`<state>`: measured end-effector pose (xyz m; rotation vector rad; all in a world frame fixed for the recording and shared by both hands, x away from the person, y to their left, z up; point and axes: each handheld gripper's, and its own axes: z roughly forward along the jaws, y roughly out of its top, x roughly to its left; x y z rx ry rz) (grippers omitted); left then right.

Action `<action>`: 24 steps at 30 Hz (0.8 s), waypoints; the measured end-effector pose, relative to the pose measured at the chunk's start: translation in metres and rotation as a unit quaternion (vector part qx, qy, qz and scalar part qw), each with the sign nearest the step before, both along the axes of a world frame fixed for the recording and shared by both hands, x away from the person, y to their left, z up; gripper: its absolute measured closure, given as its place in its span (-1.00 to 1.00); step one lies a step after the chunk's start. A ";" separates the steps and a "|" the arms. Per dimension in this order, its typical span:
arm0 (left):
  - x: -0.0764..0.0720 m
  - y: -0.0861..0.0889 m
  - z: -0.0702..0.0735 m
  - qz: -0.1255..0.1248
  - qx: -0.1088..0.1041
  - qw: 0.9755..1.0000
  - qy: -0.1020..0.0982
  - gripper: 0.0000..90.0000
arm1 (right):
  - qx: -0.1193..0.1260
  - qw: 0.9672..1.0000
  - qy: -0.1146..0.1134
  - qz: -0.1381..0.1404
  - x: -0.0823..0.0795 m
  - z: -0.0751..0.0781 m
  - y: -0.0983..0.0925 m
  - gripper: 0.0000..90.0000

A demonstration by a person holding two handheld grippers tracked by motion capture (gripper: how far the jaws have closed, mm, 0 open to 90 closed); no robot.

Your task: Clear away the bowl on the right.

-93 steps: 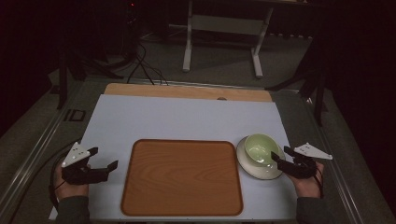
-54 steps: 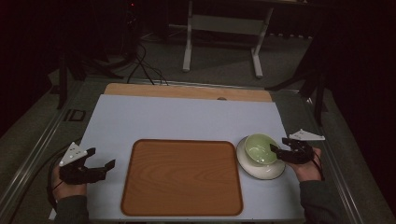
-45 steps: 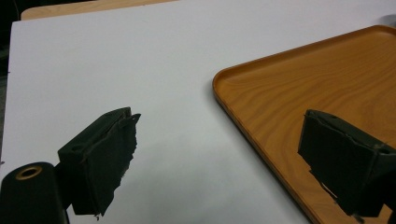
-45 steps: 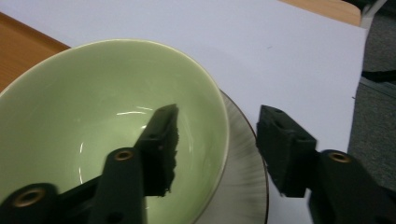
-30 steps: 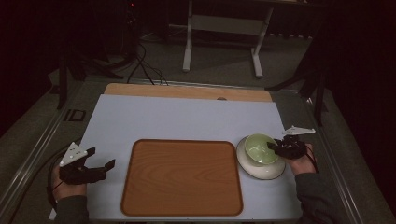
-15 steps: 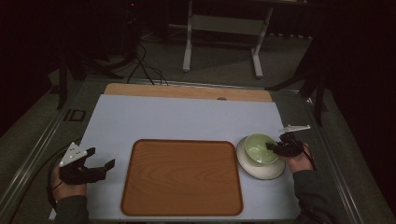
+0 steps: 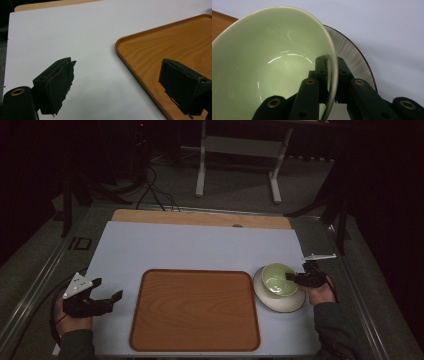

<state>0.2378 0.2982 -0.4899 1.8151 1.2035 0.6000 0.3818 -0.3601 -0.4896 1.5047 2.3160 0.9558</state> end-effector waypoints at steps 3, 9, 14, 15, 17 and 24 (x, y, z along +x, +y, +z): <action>0.000 0.000 0.000 0.001 0.000 1.000 0.000 -0.72 | -0.001 1.000 0.000 0.002 -0.001 0.001 0.001 0.86; 0.000 0.000 0.000 0.003 -0.001 1.000 -0.001 -0.71 | -0.011 1.000 -0.012 0.011 -0.002 0.010 0.006 0.85; 0.000 0.001 0.000 0.003 0.000 1.000 -0.001 -0.71 | -0.014 1.000 -0.021 0.013 -0.002 0.015 0.007 0.84; 0.000 0.001 0.000 0.003 -0.001 1.000 -0.001 -0.71 | -0.015 1.000 -0.022 0.013 -0.002 0.016 0.007 0.83; 0.000 0.001 0.000 0.003 -0.001 1.000 -0.001 -0.71 | -0.017 1.000 -0.021 0.014 -0.003 0.017 0.008 0.83; 0.000 0.002 0.000 0.007 -0.004 1.000 -0.003 -0.71 | -0.021 0.999 -0.023 0.017 -0.003 0.020 0.010 0.83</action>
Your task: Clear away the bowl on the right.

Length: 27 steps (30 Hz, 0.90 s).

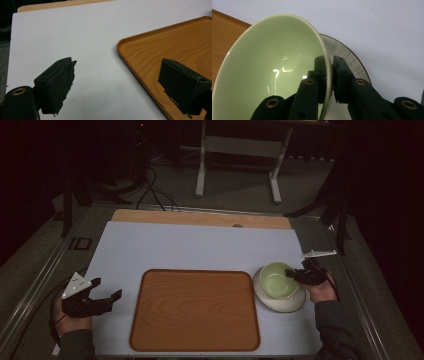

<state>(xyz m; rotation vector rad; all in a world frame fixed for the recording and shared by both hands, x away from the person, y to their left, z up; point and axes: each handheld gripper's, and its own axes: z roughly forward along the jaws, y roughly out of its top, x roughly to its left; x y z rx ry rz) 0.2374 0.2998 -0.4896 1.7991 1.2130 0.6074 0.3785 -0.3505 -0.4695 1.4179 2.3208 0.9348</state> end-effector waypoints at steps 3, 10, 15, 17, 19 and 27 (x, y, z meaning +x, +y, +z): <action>0.000 0.000 0.000 0.001 0.000 1.000 -0.001 -0.71 | 0.002 1.000 -0.004 0.004 -0.001 0.002 0.002 0.83; -0.001 0.001 0.001 0.004 -0.002 1.000 -0.004 -0.71 | 0.002 1.000 -0.013 0.017 -0.002 0.008 0.008 0.83; -0.001 0.001 0.001 0.004 -0.002 1.000 -0.004 -0.71 | 0.001 1.000 -0.018 0.023 -0.002 0.012 0.013 0.83; -0.001 0.001 0.001 0.003 -0.003 1.000 -0.004 -0.71 | 0.002 0.999 -0.020 0.025 -0.002 0.014 0.016 0.83; -0.001 0.001 0.001 0.003 -0.003 1.000 -0.004 -0.71 | 0.002 0.999 -0.022 0.029 -0.002 0.016 0.018 0.82; -0.001 0.001 0.001 0.003 -0.003 1.000 -0.004 -0.71 | 0.007 0.999 -0.027 0.038 -0.001 0.021 0.026 0.82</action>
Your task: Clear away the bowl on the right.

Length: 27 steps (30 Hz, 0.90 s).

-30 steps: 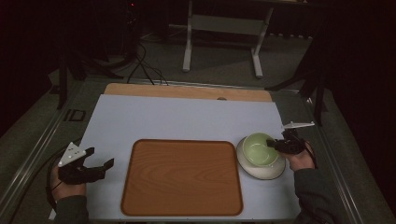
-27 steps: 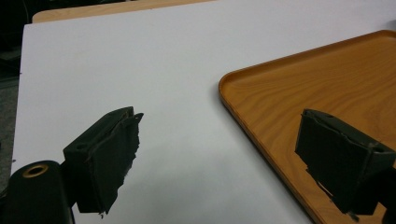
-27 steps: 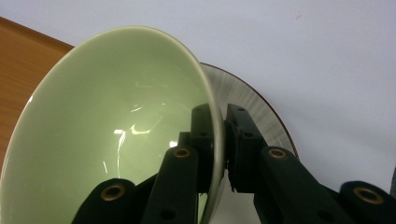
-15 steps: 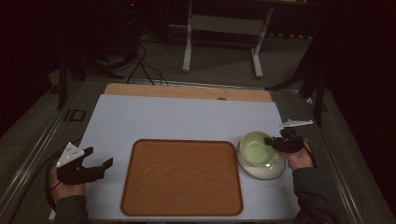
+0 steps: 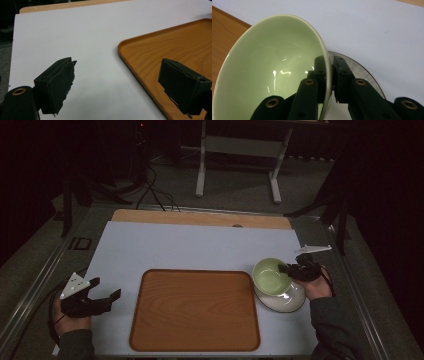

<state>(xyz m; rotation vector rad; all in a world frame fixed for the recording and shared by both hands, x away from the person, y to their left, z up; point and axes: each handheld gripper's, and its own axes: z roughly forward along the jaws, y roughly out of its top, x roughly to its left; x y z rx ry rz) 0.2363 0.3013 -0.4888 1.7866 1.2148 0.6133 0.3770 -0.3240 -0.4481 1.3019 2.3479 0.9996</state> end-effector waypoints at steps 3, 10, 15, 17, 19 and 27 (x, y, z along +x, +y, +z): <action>0.000 0.000 0.000 0.000 0.000 1.000 0.000 -0.71 | -0.002 1.000 -0.002 0.005 0.000 0.002 0.004 0.82; 0.000 0.000 0.000 0.001 -0.001 1.000 -0.001 -0.71 | 0.001 1.000 -0.006 0.014 0.001 0.004 0.013 0.82; 0.000 0.001 0.000 0.001 -0.001 1.000 -0.002 -0.71 | 0.000 1.000 -0.011 0.025 0.001 0.006 0.021 0.82; -0.001 0.001 0.000 0.001 -0.002 1.000 -0.003 -0.71 | 0.000 1.000 -0.011 0.028 0.001 0.007 0.024 0.82; 0.000 0.001 0.000 0.002 -0.003 1.000 -0.002 -0.71 | -0.002 0.999 -0.012 0.032 0.001 0.008 0.026 0.82; -0.001 0.002 0.001 0.003 -0.003 1.000 -0.003 -0.70 | -0.007 0.999 -0.016 0.048 -0.003 0.009 0.036 0.82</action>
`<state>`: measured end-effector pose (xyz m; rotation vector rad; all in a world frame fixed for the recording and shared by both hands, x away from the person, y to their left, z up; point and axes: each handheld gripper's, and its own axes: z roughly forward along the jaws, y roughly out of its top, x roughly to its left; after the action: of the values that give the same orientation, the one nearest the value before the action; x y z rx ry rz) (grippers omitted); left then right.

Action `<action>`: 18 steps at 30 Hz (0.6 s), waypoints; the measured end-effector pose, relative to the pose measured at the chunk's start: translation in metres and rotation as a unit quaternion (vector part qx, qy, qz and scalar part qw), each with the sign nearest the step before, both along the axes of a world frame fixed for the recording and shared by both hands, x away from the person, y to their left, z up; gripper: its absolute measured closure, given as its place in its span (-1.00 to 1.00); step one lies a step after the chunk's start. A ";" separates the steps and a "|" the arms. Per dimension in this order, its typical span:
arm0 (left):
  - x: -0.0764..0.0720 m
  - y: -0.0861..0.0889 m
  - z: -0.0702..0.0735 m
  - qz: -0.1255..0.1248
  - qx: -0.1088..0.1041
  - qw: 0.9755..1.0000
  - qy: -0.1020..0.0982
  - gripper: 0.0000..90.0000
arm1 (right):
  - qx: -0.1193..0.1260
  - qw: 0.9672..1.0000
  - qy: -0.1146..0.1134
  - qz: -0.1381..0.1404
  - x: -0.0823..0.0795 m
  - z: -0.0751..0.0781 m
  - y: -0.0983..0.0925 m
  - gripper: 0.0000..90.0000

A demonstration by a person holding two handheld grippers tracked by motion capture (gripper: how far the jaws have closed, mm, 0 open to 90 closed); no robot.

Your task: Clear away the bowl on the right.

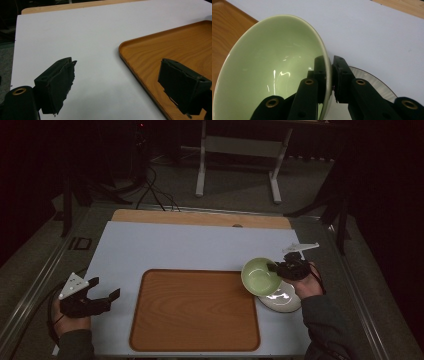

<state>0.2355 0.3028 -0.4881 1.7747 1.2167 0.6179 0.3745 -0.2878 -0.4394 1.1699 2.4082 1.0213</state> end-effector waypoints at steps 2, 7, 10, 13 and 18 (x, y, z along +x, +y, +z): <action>0.000 0.000 0.000 0.000 0.000 1.000 0.000 -0.70 | 0.000 1.000 0.000 0.004 -0.001 0.001 0.003 0.82; 0.000 0.000 0.000 0.001 0.000 1.000 0.000 -0.70 | 0.002 1.000 -0.003 0.014 -0.003 0.002 0.009 0.82; 0.000 0.000 0.000 0.001 0.000 1.000 -0.001 -0.70 | 0.001 1.000 -0.004 0.018 -0.003 0.002 0.013 0.82; 0.000 0.000 0.000 0.001 0.000 1.000 -0.001 -0.70 | 0.002 1.000 -0.005 0.021 -0.004 0.002 0.017 0.82; 0.000 0.001 0.000 0.002 0.000 1.000 -0.001 -0.69 | 0.005 1.000 -0.009 0.026 -0.005 0.003 0.022 0.82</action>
<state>0.2355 0.3033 -0.4881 1.7725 1.2184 0.6212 0.3699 -0.2659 -0.4364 1.1009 2.4340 1.0570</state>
